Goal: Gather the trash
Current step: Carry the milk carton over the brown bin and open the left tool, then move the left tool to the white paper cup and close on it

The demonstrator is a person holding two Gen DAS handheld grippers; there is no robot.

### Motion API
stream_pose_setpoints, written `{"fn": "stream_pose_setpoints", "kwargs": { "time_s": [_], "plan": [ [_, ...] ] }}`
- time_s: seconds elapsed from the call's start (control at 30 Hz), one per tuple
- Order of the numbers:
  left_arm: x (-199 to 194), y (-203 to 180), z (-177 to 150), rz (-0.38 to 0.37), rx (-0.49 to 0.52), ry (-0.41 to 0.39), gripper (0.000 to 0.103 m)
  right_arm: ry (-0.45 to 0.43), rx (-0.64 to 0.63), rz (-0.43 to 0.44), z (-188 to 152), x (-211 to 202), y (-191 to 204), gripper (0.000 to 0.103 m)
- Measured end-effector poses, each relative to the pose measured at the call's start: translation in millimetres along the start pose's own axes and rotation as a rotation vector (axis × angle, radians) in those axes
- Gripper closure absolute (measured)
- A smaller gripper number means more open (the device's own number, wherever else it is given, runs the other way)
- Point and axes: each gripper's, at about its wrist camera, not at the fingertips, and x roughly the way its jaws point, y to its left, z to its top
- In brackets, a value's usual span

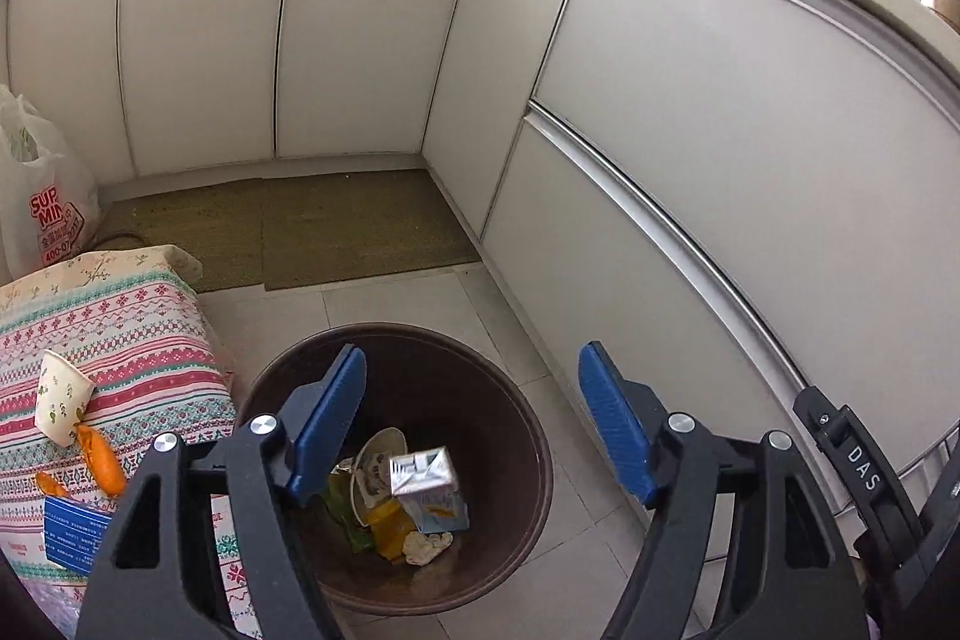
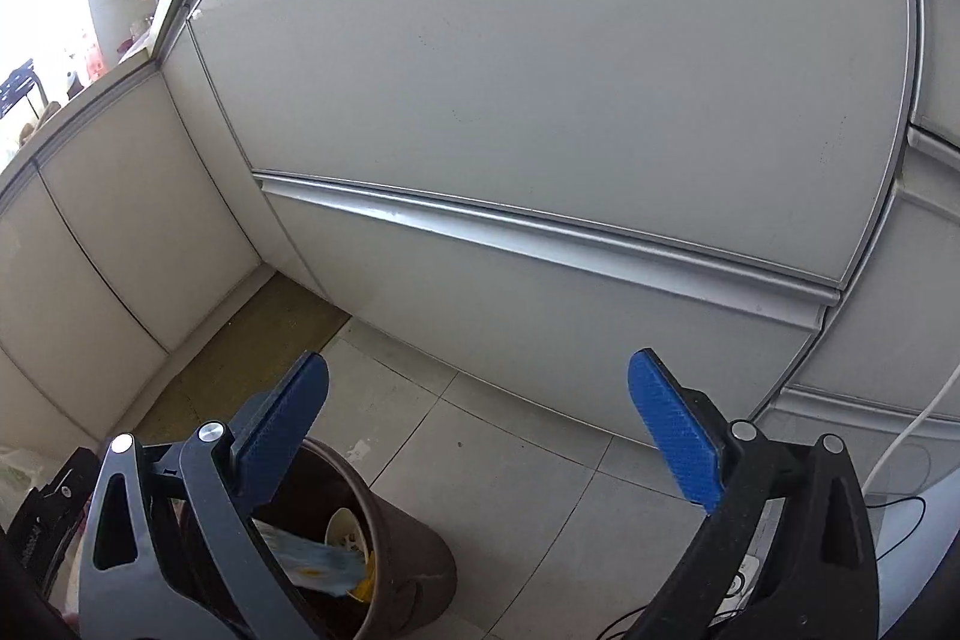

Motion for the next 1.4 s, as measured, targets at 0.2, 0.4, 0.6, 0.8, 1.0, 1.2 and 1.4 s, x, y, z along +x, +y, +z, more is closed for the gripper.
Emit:
{"fn": "stream_pose_setpoints", "kwargs": {
  "time_s": [0.2,0.4,0.6,0.8,1.0,1.2,1.4],
  "plan": [
    [4,0,-10,0.01,0.017,0.024,0.02,-0.005,0.004,0.009,1,-3,1,0.007],
    [2,10,-18,0.034,0.014,0.029,0.012,0.002,-0.002,0.022,-2,-6,2,0.007],
    [8,29,-35,0.084,-0.007,0.093,0.012,0.021,-0.011,0.058,-5,-9,8,0.007],
    [11,62,-46,0.166,-0.04,0.15,0.012,0.036,-0.057,0.102,-11,-17,25,0.007],
    [1,107,-40,0.257,-0.096,0.175,0.012,0.069,-0.152,0.152,-25,-24,53,0.007],
    [-4,171,-36,0.359,-0.167,0.196,0.012,0.094,-0.284,0.213,-46,-37,92,0.007],
    [13,249,-29,0.439,-0.25,0.279,0.012,0.119,-0.397,0.276,-69,-50,132,0.007]
  ]
}}
